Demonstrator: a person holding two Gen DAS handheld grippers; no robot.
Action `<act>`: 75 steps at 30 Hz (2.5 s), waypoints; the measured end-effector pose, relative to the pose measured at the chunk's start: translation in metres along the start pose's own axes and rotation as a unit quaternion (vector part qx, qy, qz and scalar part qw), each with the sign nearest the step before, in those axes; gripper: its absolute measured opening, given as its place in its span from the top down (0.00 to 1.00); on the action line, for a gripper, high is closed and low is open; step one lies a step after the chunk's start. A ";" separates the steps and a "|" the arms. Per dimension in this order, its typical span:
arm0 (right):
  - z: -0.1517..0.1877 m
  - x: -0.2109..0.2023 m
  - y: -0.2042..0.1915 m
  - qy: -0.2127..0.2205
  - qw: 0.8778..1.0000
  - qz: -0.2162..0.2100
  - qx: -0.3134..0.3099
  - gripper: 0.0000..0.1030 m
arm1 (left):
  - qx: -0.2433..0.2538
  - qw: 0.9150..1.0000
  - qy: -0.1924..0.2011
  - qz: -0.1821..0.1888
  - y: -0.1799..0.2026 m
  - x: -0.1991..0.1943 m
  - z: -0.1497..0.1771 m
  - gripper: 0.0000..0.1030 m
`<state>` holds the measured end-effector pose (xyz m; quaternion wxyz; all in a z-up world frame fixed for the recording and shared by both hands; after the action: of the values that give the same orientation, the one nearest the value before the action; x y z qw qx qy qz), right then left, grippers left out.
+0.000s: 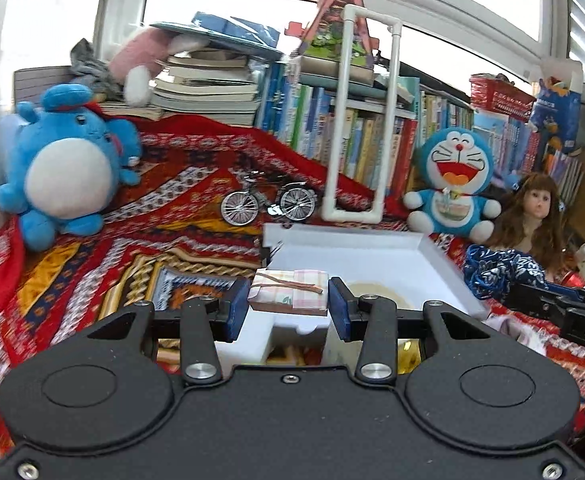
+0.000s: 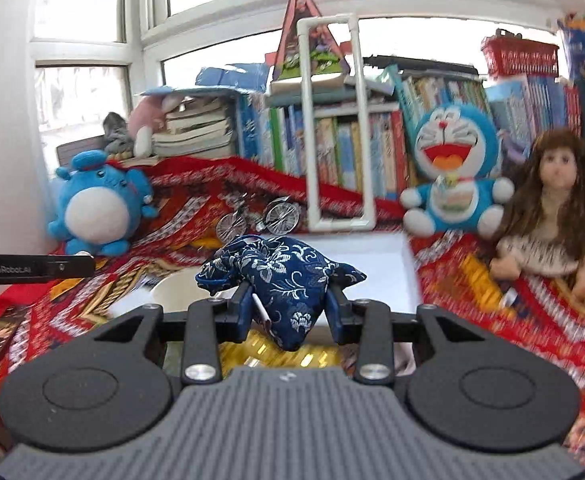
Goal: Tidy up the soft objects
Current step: 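Lift the packet with the left tool while the right tool carries the pouch to the white tray, then open the left tool over the tray while the right tool releases the pouch inside, then move both tools back from the tray toward the pile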
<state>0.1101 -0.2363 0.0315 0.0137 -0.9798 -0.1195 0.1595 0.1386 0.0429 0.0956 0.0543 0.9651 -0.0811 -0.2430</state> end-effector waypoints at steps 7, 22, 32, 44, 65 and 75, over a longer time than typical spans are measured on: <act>-0.021 0.039 0.015 -0.048 0.999 -0.005 -0.006 0.59 | 0.000 0.996 -0.080 0.048 0.009 0.065 -0.040 0.61; -0.030 0.145 0.051 -0.237 0.971 0.010 0.007 0.58 | -0.015 0.950 -0.309 0.044 0.052 0.233 -0.037 0.61; -0.013 0.173 0.062 -0.270 0.962 0.020 0.016 0.58 | -0.020 0.925 -0.379 0.025 0.054 0.277 -0.019 0.61; 0.010 0.192 0.063 -0.300 0.953 0.021 0.027 0.42 | -0.041 0.922 -0.385 0.016 0.046 0.282 -0.018 0.55; -0.052 0.077 0.036 -0.122 0.992 -0.016 0.004 0.10 | -0.008 0.979 -0.197 0.051 0.012 0.108 -0.078 0.19; -0.032 0.024 0.034 -0.044 0.997 -0.047 0.032 0.00 | 0.006 0.995 -0.096 0.041 0.013 0.029 -0.008 0.17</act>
<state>0.1506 -0.2634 0.0525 0.0469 -0.9643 -0.1609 0.2051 0.1663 0.0252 0.0909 0.0501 0.9335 -0.1274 -0.3313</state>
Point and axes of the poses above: each gripper's, at about its wrist camera, not at the fingertips, and x roughly the way its jaws point, y to its right, z to its underside, the point moved 6 cm from there along x, roughly the way its jaws point, and after that the axes turned 1 degree about z, right-handed, at the moved point
